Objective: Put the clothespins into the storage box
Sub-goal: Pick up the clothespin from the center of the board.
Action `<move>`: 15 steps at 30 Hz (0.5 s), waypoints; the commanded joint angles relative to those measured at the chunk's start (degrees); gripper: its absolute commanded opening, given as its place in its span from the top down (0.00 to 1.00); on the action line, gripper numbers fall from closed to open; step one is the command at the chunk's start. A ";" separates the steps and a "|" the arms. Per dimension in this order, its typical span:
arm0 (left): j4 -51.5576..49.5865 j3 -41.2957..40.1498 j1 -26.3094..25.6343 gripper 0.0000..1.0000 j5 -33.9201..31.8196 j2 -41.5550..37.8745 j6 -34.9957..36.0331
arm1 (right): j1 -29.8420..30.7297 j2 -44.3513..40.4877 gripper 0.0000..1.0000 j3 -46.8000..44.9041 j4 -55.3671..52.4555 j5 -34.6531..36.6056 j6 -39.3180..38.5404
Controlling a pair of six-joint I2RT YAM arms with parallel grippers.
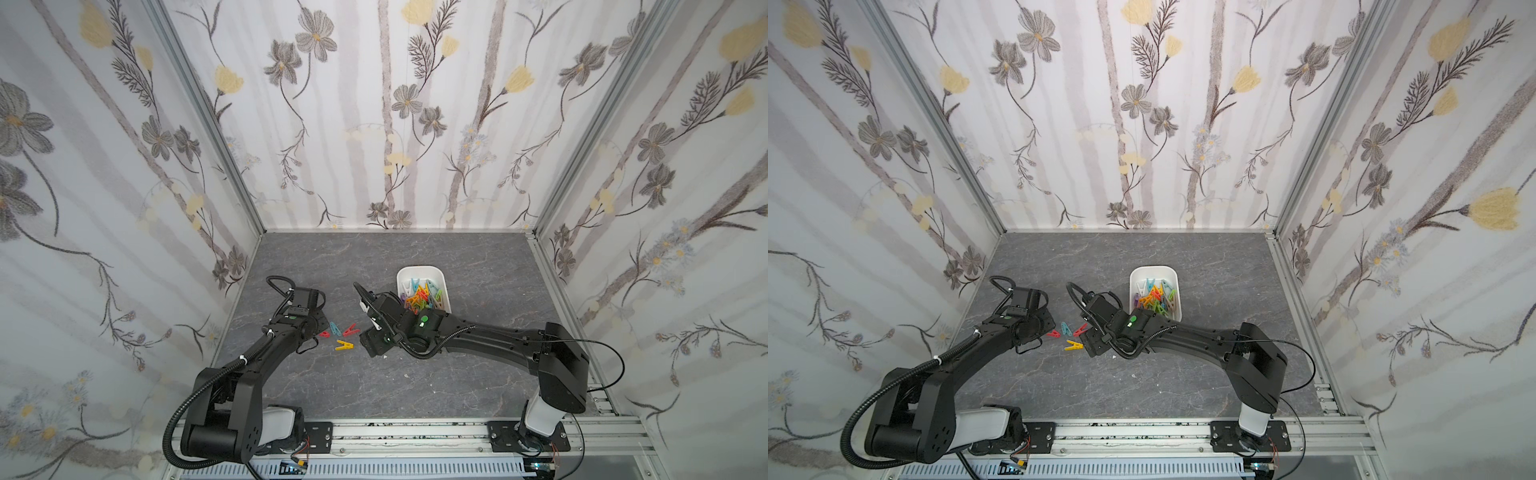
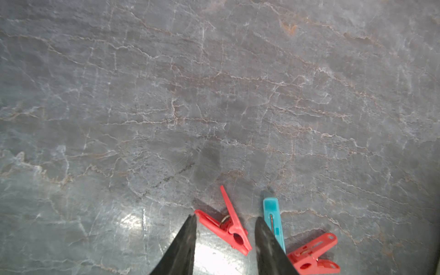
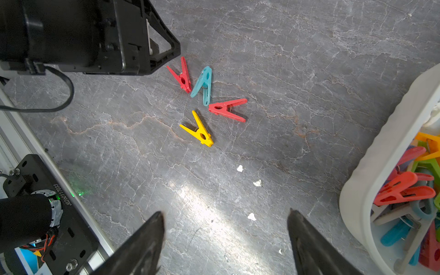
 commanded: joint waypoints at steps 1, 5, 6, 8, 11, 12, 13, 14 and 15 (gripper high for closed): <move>2.58 0.61 0.03 0.61 0.39 2.11 2.01 | -0.11 0.56 0.18 0.37 0.66 -0.14 -0.61; 3.11 0.77 -0.06 0.65 0.40 4.52 2.78 | -0.18 0.74 0.19 0.52 0.66 -0.20 -0.71; 3.26 0.62 -0.06 0.66 0.41 4.88 3.02 | -0.18 0.74 0.19 0.52 0.67 -0.22 -0.75; 3.74 0.42 -0.05 0.67 0.56 5.52 3.05 | -0.18 0.98 0.19 0.55 0.66 -0.31 -1.00; 4.40 0.16 -0.05 0.71 1.10 6.72 3.05 | 0.06 1.27 0.20 0.88 1.24 -1.41 -2.58; 4.68 0.07 -0.01 0.73 1.23 7.08 3.05 | 0.42 1.48 0.20 1.02 1.52 -1.54 -3.62; 4.95 0.03 -0.06 0.75 1.34 7.41 3.07 | 0.73 1.59 0.20 1.17 1.94 -1.48 -4.67; 5.06 0.03 -0.06 0.77 1.35 7.62 3.05 | 1.07 1.71 0.20 1.23 2.33 -1.28 -5.67; 5.13 0.06 -0.05 0.79 1.46 7.92 3.05 | 1.46 1.87 0.21 1.34 2.86 -1.08 -6.94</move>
